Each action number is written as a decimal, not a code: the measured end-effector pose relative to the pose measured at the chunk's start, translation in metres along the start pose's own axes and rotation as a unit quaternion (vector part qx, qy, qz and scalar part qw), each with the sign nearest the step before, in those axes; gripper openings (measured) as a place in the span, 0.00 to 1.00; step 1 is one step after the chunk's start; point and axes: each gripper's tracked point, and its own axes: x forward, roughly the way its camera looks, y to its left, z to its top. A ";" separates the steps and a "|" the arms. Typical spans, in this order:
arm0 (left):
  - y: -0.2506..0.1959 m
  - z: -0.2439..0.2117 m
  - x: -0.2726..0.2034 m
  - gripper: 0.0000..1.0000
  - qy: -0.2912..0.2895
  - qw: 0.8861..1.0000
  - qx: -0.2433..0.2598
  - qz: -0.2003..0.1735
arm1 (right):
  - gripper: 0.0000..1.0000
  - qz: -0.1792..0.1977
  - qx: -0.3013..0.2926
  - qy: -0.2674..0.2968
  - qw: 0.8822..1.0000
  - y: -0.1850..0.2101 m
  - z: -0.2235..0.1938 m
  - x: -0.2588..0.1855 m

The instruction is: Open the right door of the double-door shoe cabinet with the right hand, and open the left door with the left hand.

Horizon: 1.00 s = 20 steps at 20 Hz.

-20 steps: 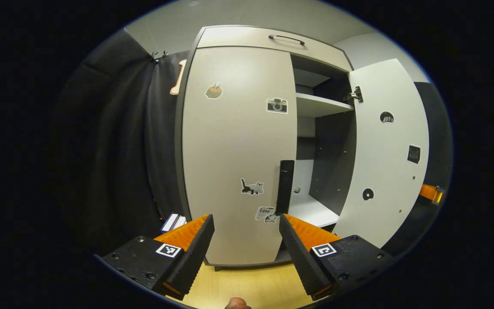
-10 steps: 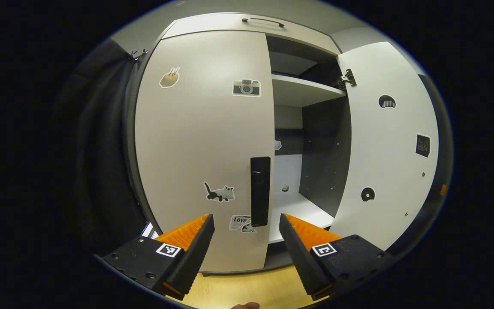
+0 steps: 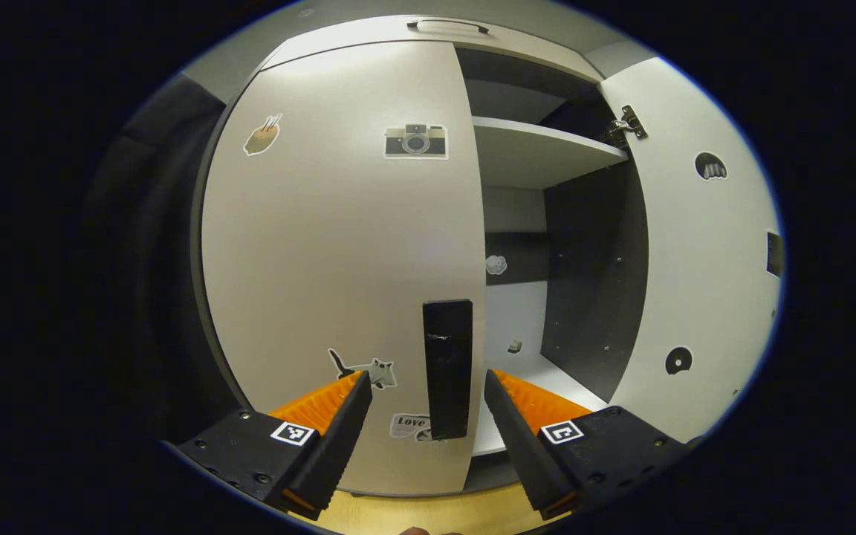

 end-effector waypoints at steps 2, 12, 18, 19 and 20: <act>-0.003 0.000 0.008 0.95 -0.002 1.000 0.003 0.005 | 0.13 0.000 -0.003 0.003 1.000 0.000 -0.001 0.004; 0.008 -0.003 0.029 0.88 0.001 0.999 -0.023 0.041 | 0.13 0.011 -0.032 0.026 0.999 0.012 -0.012 0.029; 0.007 -0.004 0.030 0.81 -0.003 0.999 -0.027 0.041 | 0.13 0.025 -0.032 0.035 0.999 0.027 -0.017 0.043; 0.004 -0.003 0.029 0.77 -0.006 0.999 -0.033 0.039 | 0.13 0.028 -0.034 0.036 0.998 0.028 -0.017 0.044; 0.002 -0.003 0.030 0.67 -0.006 0.999 -0.030 0.038 | 0.13 0.030 -0.036 0.038 0.998 0.030 -0.018 0.046</act>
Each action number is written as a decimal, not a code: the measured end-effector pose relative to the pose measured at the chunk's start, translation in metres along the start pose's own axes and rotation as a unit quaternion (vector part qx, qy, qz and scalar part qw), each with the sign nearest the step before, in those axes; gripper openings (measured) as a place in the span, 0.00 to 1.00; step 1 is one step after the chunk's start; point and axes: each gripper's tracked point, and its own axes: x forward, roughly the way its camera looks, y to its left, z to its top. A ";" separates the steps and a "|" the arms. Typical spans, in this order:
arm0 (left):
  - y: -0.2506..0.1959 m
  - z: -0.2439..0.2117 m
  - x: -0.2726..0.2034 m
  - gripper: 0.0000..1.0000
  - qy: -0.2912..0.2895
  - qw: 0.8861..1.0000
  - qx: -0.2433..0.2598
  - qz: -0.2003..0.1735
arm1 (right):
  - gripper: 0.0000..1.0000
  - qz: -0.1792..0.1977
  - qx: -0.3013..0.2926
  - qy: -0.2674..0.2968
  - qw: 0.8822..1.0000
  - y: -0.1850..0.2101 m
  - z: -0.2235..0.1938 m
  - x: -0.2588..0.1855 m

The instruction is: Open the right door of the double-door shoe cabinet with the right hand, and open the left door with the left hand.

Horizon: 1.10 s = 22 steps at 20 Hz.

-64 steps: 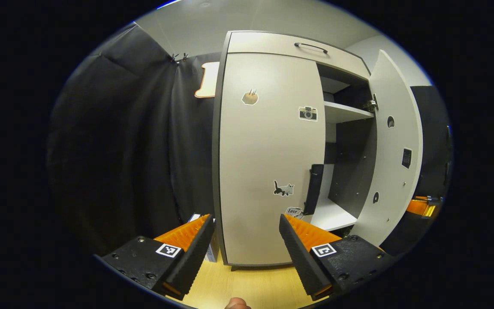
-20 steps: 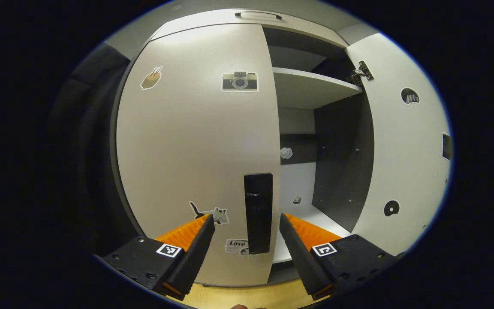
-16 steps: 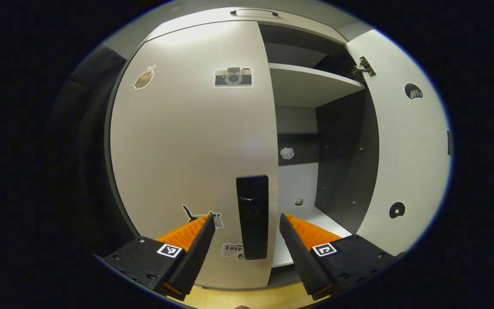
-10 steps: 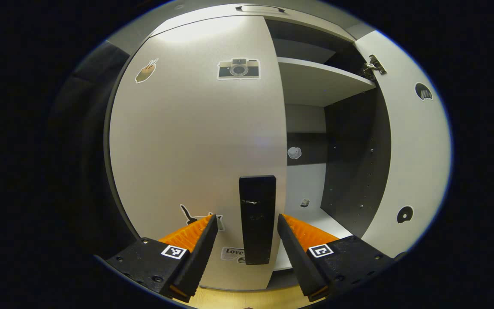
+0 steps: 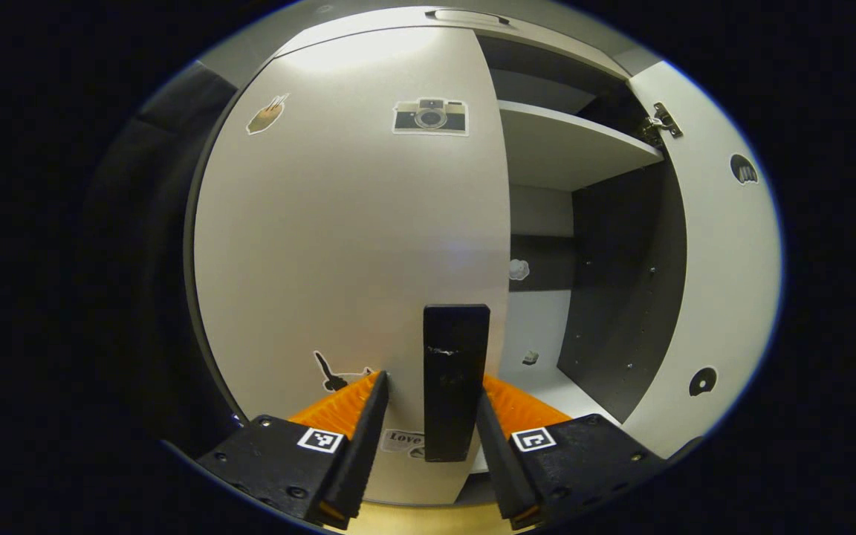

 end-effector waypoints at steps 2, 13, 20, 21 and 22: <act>-0.007 -0.001 -0.001 0.53 0.002 1.000 0.015 -0.004 | 0.13 0.003 -0.006 0.003 1.000 0.004 -0.002 -0.001; -0.010 -0.003 -0.013 0.23 0.012 0.999 0.009 -0.044 | 0.13 0.010 -0.015 0.019 1.000 0.005 -0.013 -0.018; -0.004 -0.006 -0.044 0.23 0.017 0.997 0.002 -0.077 | 0.13 0.048 -0.016 0.020 0.999 0.032 -0.018 -0.023; -0.003 -0.007 -0.050 0.22 0.017 0.997 0.001 -0.080 | 0.13 0.054 -0.017 0.020 0.998 0.037 -0.018 -0.023; -0.001 -0.008 -0.055 0.22 0.016 0.996 0.000 -0.083 | 0.13 0.059 -0.017 0.020 0.998 0.041 -0.018 -0.020</act>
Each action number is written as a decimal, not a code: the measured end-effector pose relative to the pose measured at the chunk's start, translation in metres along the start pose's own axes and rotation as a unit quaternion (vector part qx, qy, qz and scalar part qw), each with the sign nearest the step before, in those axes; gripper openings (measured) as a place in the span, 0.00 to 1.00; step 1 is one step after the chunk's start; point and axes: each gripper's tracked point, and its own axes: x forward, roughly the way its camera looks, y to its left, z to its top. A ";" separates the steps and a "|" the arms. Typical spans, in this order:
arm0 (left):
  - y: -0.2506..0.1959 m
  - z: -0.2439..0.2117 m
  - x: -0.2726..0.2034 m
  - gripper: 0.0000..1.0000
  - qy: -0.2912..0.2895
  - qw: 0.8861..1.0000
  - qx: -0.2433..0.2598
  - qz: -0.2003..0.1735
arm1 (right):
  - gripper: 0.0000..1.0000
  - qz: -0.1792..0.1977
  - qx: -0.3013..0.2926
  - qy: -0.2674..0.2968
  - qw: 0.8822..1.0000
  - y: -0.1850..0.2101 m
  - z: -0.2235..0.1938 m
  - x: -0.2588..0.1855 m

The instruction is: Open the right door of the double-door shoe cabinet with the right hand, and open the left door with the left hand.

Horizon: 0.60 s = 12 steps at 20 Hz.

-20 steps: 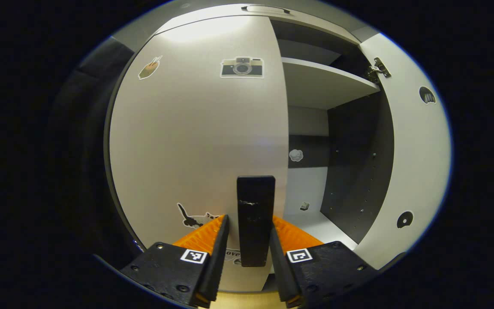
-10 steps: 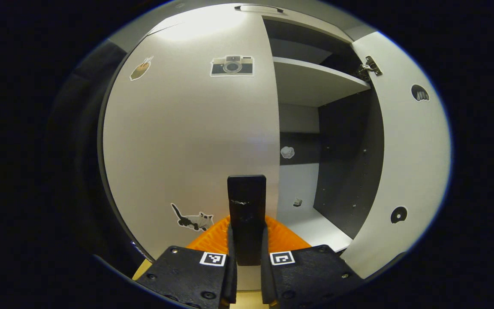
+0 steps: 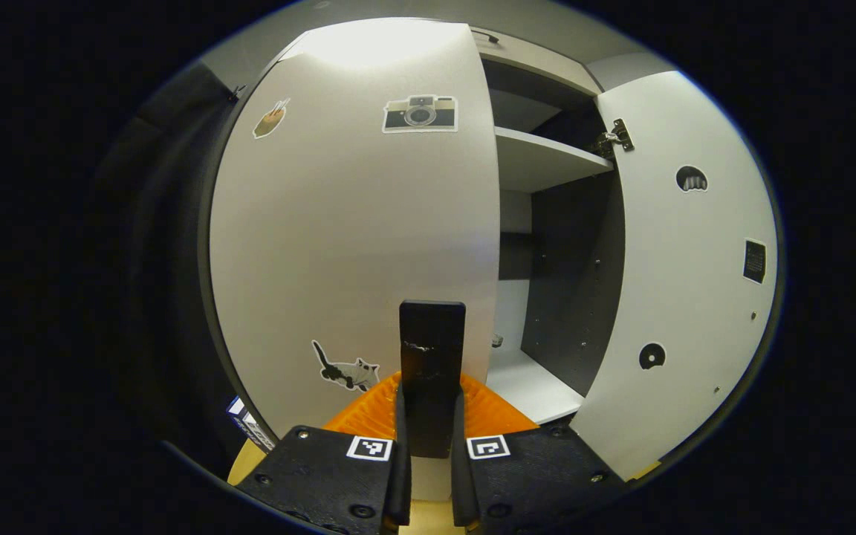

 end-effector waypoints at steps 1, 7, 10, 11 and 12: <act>0.001 -0.001 -0.005 0.22 0.000 1.000 0.000 -0.003 | 0.13 0.005 0.000 0.001 1.000 0.004 0.000 0.002; 0.008 -0.004 -0.033 0.22 0.003 1.000 -0.006 -0.017 | 0.13 0.036 0.001 0.013 0.999 0.033 -0.009 0.008; 0.012 -0.007 -0.048 0.22 0.001 1.000 -0.011 -0.026 | 0.13 0.049 -0.005 0.015 0.999 0.045 -0.010 0.011; 0.014 -0.008 -0.052 0.22 0.000 1.000 -0.010 -0.029 | 0.13 0.052 -0.006 0.016 0.999 0.048 -0.010 0.012; 0.016 -0.008 -0.056 0.22 -0.001 0.999 -0.009 -0.032 | 0.13 0.054 -0.007 0.016 0.998 0.052 -0.009 0.013</act>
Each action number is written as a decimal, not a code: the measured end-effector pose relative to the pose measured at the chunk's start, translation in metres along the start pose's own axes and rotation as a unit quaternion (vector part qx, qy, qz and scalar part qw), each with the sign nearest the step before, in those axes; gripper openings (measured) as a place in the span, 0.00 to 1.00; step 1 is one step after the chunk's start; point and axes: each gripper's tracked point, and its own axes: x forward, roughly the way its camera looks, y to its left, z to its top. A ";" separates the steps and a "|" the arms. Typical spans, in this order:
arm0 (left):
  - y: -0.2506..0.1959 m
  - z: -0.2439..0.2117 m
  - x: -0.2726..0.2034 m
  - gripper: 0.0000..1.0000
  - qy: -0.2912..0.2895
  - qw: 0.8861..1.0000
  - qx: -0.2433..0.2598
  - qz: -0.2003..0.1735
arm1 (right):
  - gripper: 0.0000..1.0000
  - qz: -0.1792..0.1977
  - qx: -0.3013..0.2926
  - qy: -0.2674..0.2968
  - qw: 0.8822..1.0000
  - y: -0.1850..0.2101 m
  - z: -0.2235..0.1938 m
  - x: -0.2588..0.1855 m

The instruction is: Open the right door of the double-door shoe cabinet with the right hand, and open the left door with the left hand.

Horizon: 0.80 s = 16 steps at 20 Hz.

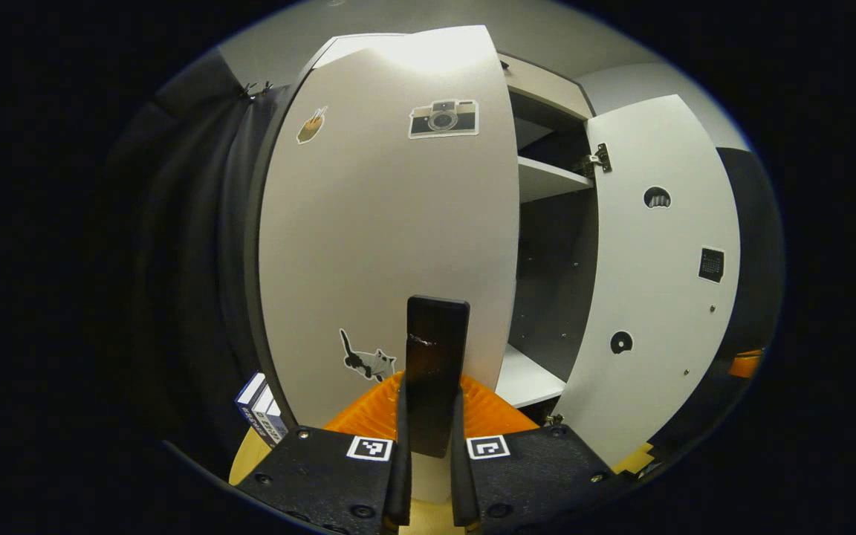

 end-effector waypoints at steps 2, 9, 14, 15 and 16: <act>0.004 -0.001 -0.009 0.22 0.000 1.000 -0.001 -0.006 | 0.13 0.007 0.001 0.000 1.000 0.007 0.001 0.004; 0.020 -0.002 -0.038 0.22 -0.001 1.000 -0.004 -0.016 | 0.13 0.024 0.001 -0.002 1.000 0.027 0.005 0.022; 0.036 -0.002 -0.056 0.23 -0.003 1.000 -0.006 -0.006 | 0.13 0.034 -0.001 -0.002 0.999 0.038 0.006 0.032; 0.041 -0.002 -0.060 0.22 -0.003 1.000 -0.007 -0.004 | 0.13 0.036 -0.002 -0.001 0.999 0.040 0.006 0.034; 0.045 -0.002 -0.064 0.22 -0.004 1.000 -0.007 -0.001 | 0.13 0.040 -0.003 -0.001 0.999 0.044 0.006 0.035</act>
